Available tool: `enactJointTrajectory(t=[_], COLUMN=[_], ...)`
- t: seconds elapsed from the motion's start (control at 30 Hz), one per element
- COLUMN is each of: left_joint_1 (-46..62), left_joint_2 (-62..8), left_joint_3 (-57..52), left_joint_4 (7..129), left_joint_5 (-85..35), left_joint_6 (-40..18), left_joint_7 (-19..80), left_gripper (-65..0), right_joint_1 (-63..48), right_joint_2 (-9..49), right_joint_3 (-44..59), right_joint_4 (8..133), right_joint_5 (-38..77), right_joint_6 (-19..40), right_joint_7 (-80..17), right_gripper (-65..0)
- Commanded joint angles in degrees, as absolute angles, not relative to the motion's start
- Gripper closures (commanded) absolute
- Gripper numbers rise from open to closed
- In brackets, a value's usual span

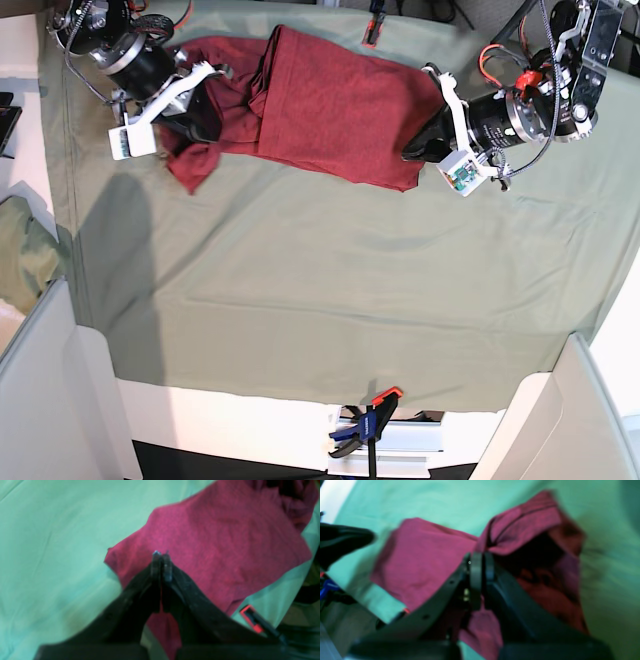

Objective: Fold the T-shirt properly
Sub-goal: 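Grasp the strip end with the right gripper and fold it toward the left gripper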

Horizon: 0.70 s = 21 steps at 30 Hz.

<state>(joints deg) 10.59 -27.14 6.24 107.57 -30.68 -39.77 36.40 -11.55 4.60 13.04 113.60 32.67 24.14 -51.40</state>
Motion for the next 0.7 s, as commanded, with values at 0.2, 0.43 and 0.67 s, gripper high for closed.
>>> enactJointTrajectory(t=[0.2, 0.43, 0.67], left_joint_1=[11.14, 11.14, 11.14], left_joint_2=[-30.70, -30.68, -30.68], left_joint_3=[5.85, 5.63, 5.52], left_joint_4=[108.57, 108.57, 108.57], left_joint_5=[-31.55, -32.21, -32.29], left_joint_6=[-40.00, -40.00, -40.00], left_joint_7=[35.20, 35.40, 35.42], left_gripper=[0.0, 0.0, 0.0], right_joint_1=[-10.98, -10.98, -11.00], right_joint_2=[-1.08, -6.39, -8.45], right_joint_3=[5.67, -4.86, -11.97], right_joint_4=[115.46, 115.44, 114.78], right_joint_5=[32.67, 27.66, 22.44], right_joint_6=[24.43, 24.40, 24.40], right_joint_7=[-48.86, -46.74, -44.77], right_gripper=[0.0, 0.0, 0.0])
